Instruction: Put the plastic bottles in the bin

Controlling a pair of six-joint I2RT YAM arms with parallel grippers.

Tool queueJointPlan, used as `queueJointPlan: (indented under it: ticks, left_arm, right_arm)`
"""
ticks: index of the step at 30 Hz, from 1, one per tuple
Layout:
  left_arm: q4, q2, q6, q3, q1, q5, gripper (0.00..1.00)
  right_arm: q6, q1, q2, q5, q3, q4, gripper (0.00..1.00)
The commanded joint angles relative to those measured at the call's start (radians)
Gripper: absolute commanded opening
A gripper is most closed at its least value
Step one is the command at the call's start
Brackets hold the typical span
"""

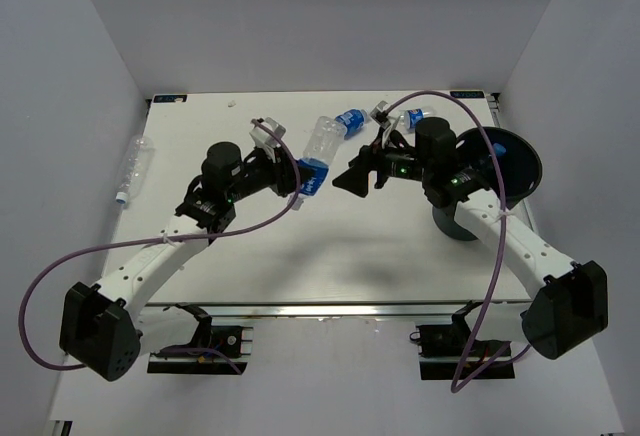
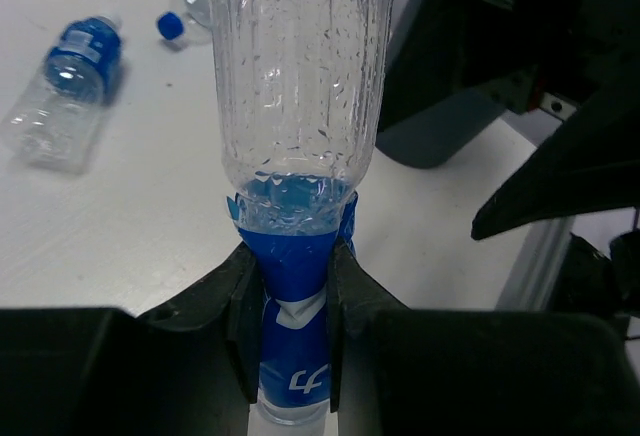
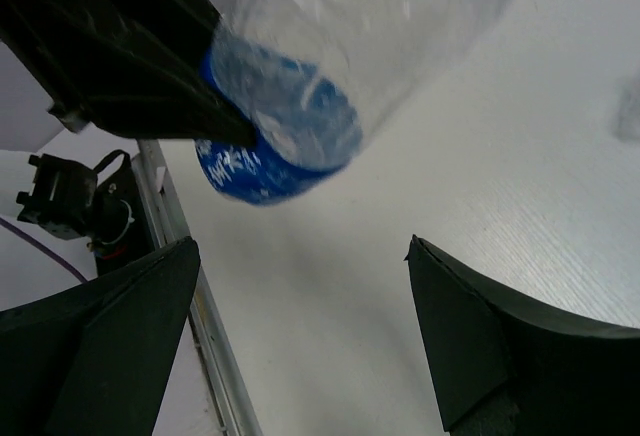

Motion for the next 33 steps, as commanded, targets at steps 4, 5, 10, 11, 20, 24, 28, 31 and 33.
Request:
queueJointPlan:
  ticks: [4,5,10,11,20,24,28,31,33]
  left_arm:
    - [0.091,-0.026,-0.017,-0.032,-0.026,0.214,0.00]
    - [0.100,-0.028,-0.017,-0.034,-0.028,0.221,0.00]
    - [0.175,-0.022,-0.053,-0.040,-0.031,0.378,0.02]
    - [0.199,-0.023,-0.079,-0.043,-0.032,0.393,0.03]
    - [0.077,0.017,-0.030,0.011,-0.037,0.292,0.89]
    - [0.008,0.015,-0.019,0.047,-0.037,0.174,0.98]
    - [-0.070,0.004,-0.008,0.118,-0.037,0.041,0.98]
    - [-0.142,0.011,-0.016,0.172,-0.035,-0.126,0.98]
    - [-0.194,0.027,-0.037,0.198,-0.034,-0.290,0.98]
  right_arm:
    - [0.018,-0.001,0.027,-0.150,0.035,0.199,0.89]
    - [0.018,-0.001,0.030,-0.167,0.035,0.219,0.89]
    - [0.023,-0.001,0.044,-0.176,0.047,0.262,0.89]
    - [0.024,-0.001,0.046,-0.171,0.051,0.264,0.89]
    - [0.095,-0.001,0.012,-0.127,0.022,0.387,0.30]
    - [0.053,-0.004,-0.045,0.078,0.030,0.267,0.20]
    - [0.015,-0.028,-0.106,0.380,0.073,0.085,0.16]
    - [-0.026,-0.052,-0.163,0.681,0.131,-0.004,0.15]
    - [-0.064,-0.064,-0.192,0.926,0.186,-0.083,0.14]
